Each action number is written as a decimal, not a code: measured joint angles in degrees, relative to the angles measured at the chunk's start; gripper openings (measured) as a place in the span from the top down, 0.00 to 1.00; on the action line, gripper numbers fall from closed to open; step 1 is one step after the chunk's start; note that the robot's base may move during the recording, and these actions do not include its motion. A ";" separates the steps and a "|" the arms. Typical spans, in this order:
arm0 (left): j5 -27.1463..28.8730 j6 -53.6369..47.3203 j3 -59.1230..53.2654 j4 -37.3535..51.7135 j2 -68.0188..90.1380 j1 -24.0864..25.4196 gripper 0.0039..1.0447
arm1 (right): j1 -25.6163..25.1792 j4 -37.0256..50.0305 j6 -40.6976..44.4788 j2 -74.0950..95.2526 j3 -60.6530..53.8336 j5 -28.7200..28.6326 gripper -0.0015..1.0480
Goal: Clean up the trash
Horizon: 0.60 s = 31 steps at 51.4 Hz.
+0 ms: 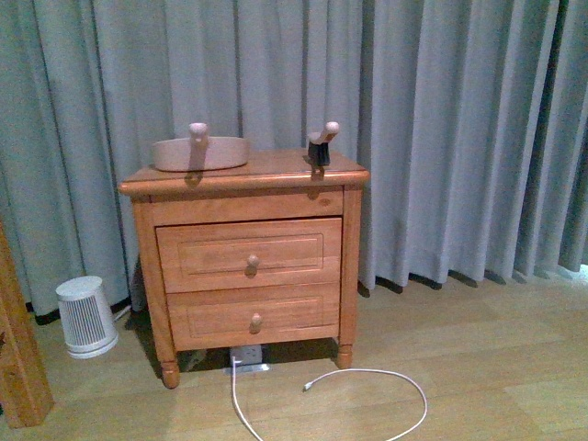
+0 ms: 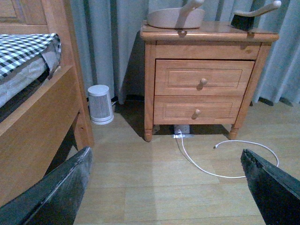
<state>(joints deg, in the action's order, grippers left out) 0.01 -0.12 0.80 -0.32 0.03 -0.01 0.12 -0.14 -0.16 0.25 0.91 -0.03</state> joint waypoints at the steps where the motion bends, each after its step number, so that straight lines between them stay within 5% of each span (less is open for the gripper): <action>1: 0.00 0.00 0.00 0.00 0.00 0.00 0.07 | 0.00 0.00 0.00 0.00 0.00 0.00 0.07; 31: 0.00 0.00 0.00 0.00 0.00 0.00 0.07 | 0.00 0.00 0.00 0.00 0.00 -0.02 0.07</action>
<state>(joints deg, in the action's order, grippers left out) 0.01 -0.12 0.80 -0.32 0.03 -0.01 0.12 -0.14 -0.16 0.25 0.91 -0.05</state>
